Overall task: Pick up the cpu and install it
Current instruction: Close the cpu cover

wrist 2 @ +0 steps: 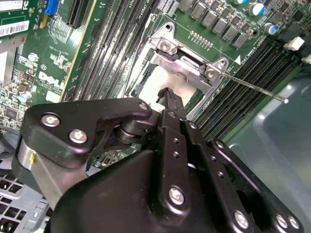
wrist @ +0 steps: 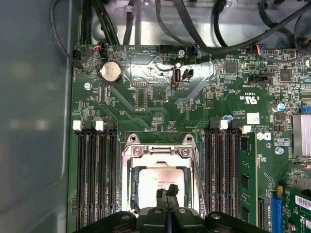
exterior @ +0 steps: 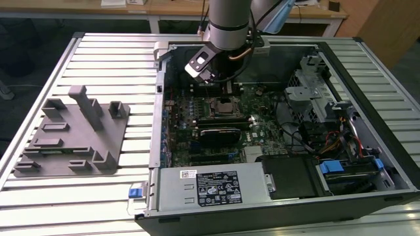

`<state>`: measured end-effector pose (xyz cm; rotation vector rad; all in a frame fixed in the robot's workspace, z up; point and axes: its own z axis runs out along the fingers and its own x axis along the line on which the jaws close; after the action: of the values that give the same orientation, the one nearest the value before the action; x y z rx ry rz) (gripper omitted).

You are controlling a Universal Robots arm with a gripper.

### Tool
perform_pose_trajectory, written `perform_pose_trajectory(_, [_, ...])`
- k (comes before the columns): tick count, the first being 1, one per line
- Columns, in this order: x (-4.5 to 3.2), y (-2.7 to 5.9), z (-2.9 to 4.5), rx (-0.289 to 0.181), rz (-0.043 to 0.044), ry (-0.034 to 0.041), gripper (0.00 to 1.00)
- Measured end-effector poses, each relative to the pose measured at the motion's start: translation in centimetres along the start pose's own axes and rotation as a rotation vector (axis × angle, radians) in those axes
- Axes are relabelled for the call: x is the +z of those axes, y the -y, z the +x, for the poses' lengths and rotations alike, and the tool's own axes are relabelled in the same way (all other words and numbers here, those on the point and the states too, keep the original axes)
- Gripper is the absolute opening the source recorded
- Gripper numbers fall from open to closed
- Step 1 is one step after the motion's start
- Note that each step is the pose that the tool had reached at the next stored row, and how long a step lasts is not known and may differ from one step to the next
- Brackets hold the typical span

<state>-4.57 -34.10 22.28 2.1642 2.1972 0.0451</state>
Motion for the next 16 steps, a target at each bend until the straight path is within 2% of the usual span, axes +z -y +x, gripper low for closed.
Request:
perform_pose_trajectory(2, [0.01,0.0,0.0,-0.013,-0.0003,-0.0009,0.11])
perform_pose_trajectory(16, [0.12,0.01,0.0,-0.267,-0.0055,-0.0164,0.11])
